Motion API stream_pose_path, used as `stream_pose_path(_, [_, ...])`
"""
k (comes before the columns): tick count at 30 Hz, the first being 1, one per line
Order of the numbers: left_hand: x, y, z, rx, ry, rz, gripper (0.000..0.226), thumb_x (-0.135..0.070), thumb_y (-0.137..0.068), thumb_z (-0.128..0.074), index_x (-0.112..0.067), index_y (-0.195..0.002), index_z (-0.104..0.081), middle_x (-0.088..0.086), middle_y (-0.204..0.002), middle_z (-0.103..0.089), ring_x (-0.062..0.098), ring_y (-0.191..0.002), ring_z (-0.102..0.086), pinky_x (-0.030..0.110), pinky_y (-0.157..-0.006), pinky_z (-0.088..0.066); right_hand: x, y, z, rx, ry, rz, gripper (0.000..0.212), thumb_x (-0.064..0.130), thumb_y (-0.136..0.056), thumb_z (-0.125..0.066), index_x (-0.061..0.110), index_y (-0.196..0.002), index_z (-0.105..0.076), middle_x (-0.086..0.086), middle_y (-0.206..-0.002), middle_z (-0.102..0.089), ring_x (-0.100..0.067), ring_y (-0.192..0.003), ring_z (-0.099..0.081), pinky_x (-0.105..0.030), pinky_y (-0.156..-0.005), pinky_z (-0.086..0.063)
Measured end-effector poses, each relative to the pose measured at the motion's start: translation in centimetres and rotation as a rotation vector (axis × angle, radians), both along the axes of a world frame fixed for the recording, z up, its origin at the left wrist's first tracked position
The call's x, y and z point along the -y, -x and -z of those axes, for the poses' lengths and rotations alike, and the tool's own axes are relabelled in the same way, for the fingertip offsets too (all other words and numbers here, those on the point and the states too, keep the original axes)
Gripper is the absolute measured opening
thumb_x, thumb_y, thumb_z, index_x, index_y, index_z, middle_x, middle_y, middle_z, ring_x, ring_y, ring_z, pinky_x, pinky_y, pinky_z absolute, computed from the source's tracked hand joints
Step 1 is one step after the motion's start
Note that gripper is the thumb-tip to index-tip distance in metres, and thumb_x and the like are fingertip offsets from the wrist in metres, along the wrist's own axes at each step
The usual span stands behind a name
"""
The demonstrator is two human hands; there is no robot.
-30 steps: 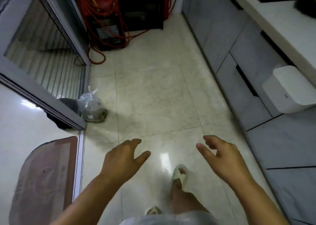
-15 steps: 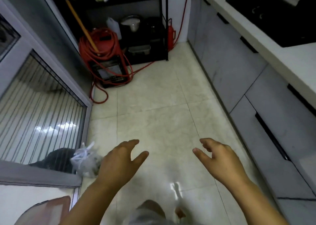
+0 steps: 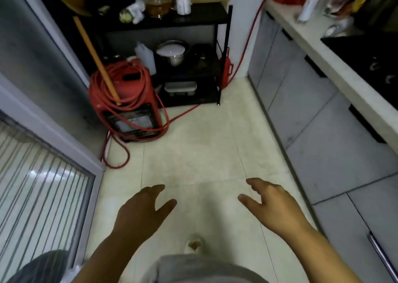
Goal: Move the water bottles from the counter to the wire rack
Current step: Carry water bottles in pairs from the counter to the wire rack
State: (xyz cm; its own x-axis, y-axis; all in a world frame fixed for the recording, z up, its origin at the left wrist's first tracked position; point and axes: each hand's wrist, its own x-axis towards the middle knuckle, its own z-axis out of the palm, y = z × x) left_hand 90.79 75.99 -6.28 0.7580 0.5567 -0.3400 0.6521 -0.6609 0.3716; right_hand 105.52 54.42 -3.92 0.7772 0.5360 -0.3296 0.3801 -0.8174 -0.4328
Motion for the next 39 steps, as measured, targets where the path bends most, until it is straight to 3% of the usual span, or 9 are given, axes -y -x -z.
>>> stream_pose_path(4, [-4.6,-11.2,-1.2,-0.027,-0.043,0.223,0.062,-0.058,-0.086,-0.044,-0.029,-0.14,-0.035,-0.005,-0.142,-0.047,0.013,-0.124,-0.049,0.028,-0.1,-0.042,-2.7,-7.9,-1.2,-0.026,0.008,0.045,0.057,0.052,-0.087,-0.047,0.029,-0.138,-0.035,0.005,-0.139,-0.049,-0.014,-0.119,-0.053,-0.025,-0.095,-0.042])
stream_pose_path(10, [-5.3,-26.7,0.8,-0.081,0.04,0.445,0.062,-0.06,-0.087,-0.04,-0.031,-0.141,-0.031,-0.007,-0.144,-0.043,0.01,-0.128,-0.044,0.026,-0.102,-0.038,-2.5,-19.6,1.2,-0.062,0.135,0.156,0.056,0.057,-0.085,-0.045,0.028,-0.134,-0.039,0.005,-0.133,-0.055,-0.015,-0.113,-0.057,-0.027,-0.091,-0.045])
stream_pose_path(18, [-6.7,-46.9,-0.3,-0.068,0.041,0.438,0.06,-0.061,-0.085,-0.042,-0.036,-0.139,-0.032,-0.013,-0.144,-0.042,0.006,-0.128,-0.043,0.023,-0.105,-0.036,-5.4,-40.7,0.7,-0.027,0.105,0.144,0.053,0.052,-0.088,-0.044,0.024,-0.134,-0.04,0.003,-0.132,-0.056,-0.016,-0.116,-0.054,-0.028,-0.091,-0.044])
stream_pose_path(22, [-9.7,-57.0,-2.6,0.045,0.016,0.375,0.057,-0.054,-0.087,-0.047,-0.034,-0.139,-0.035,-0.01,-0.143,-0.044,0.009,-0.127,-0.045,0.027,-0.106,-0.038,-8.4,-50.7,-1.0,0.008,0.042,0.102,0.055,0.052,-0.089,-0.044,0.023,-0.135,-0.039,0.001,-0.135,-0.053,-0.017,-0.119,-0.052,-0.029,-0.095,-0.044])
stream_pose_path(29, [-13.4,-68.7,-1.2,-0.005,0.093,0.252,0.055,-0.049,-0.086,-0.052,-0.033,-0.137,-0.038,-0.008,-0.139,-0.049,0.01,-0.122,-0.05,0.028,-0.104,-0.041,-13.0,-64.2,-1.6,0.009,0.003,0.083,0.056,0.051,-0.088,-0.045,0.025,-0.137,-0.037,0.002,-0.136,-0.053,-0.016,-0.121,-0.051,-0.029,-0.096,-0.044])
stream_pose_path(36, [-19.8,-86.7,-1.2,-0.027,0.13,0.333,0.053,-0.045,-0.087,-0.054,-0.028,-0.135,-0.042,-0.004,-0.136,-0.053,0.016,-0.12,-0.053,0.029,-0.102,-0.043,-16.2,-78.8,-1.6,0.026,-0.007,0.283,0.057,0.053,-0.086,-0.049,0.025,-0.135,-0.041,0.002,-0.135,-0.053,-0.016,-0.12,-0.052,-0.03,-0.098,-0.044])
stream_pose_path(39, [-21.3,-95.6,-2.6,-0.024,0.097,0.455,0.044,-0.045,-0.088,-0.053,-0.029,-0.129,-0.047,-0.004,-0.132,-0.054,0.016,-0.116,-0.054,0.026,-0.092,-0.043,-16.7,-84.6,-3.0,0.042,-0.011,0.411,0.056,0.052,-0.085,-0.05,0.027,-0.135,-0.04,0.004,-0.135,-0.053,-0.014,-0.12,-0.052,-0.026,-0.097,-0.042])
